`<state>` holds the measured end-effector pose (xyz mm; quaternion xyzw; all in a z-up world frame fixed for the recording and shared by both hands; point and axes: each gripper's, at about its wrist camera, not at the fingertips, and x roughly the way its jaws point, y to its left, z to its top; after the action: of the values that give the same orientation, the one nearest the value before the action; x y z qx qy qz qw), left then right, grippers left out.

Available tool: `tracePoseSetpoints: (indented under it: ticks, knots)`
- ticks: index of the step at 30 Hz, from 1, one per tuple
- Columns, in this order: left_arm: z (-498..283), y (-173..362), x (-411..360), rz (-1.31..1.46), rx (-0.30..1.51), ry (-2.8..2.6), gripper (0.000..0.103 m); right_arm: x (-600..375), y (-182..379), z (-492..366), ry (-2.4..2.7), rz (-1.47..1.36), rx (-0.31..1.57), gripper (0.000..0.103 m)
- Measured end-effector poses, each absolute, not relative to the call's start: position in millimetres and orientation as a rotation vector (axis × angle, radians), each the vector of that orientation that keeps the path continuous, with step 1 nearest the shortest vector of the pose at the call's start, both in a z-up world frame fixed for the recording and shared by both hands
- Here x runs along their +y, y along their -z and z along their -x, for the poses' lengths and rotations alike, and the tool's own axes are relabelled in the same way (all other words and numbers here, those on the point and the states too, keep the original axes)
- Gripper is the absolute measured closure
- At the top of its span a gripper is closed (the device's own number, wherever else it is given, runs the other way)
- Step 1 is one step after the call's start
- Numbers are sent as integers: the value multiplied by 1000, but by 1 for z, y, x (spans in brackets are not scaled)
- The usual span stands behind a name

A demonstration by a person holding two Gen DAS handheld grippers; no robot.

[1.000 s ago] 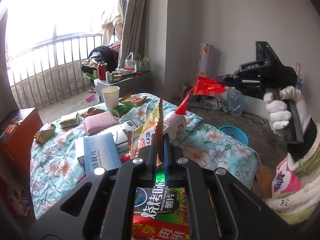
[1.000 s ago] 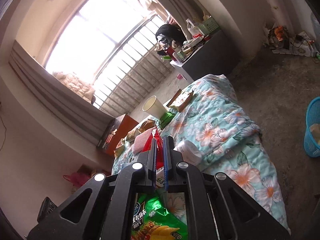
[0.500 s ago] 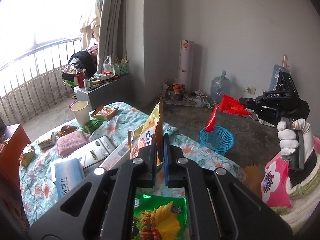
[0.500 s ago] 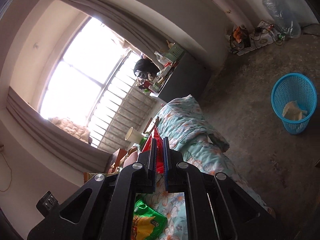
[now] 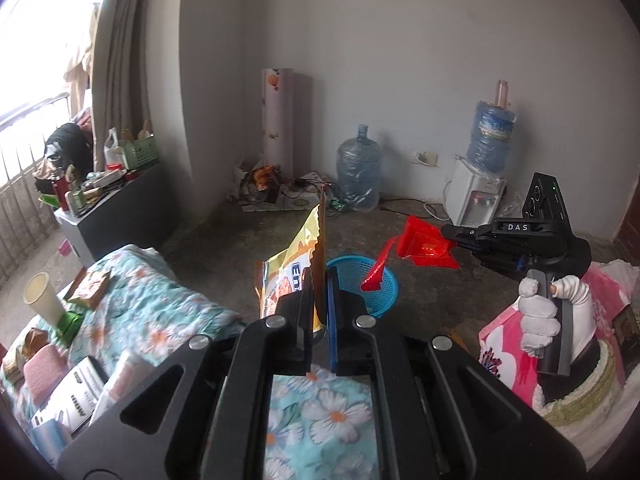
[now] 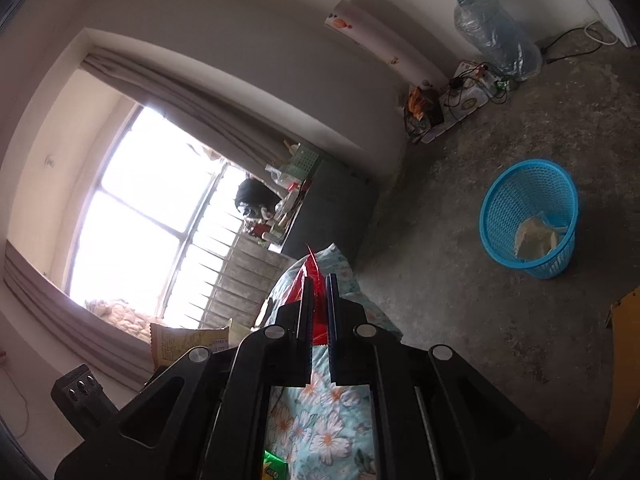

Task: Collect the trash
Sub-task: 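Carry the snack bag and red wrapper over the blue wastebasket with both tools, then open both tools to drop the snack bag and wrapper into the wastebasket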

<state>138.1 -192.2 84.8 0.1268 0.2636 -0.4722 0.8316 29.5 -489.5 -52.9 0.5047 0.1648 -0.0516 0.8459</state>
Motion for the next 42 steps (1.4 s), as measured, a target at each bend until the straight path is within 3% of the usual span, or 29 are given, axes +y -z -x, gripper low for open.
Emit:
tracePoseSetpoints:
  ticks: [9,18,26,27,28,29,30,31,37,42]
  knots:
    - [-174,-46,-340,-281,757,1206,99,-573,99,-16,329,-1116,348,97]
    - [-232,49,-479,-272,1048,1233,99,-634,191,-58,458,-1210,491,97]
    - [-256,124,-561,-348,1088,1150,97,-687,252,-113,549,-1250,595,93]
    - [-258,128,-566,-340,1084,1141,94,-692,257,-120,554,-1237,614,93]
    - [-261,135,-575,-334,1090,1129,74,-697,266,-128,557,-1239,642,87]
    - [-264,141,-582,-331,1090,1093,52,-701,275,-134,566,-1249,668,72]
    - [-266,142,-584,-325,1076,1059,47,-704,283,-138,578,-1257,685,64]
    - [-268,144,-585,-307,1062,1043,47,-706,287,-138,597,-1259,690,58]
    - [-268,140,-577,-268,1053,1069,47,-693,289,-116,639,-1256,613,58]
    - [-255,107,-554,-244,999,1135,47,-673,266,-96,652,-1214,535,58]
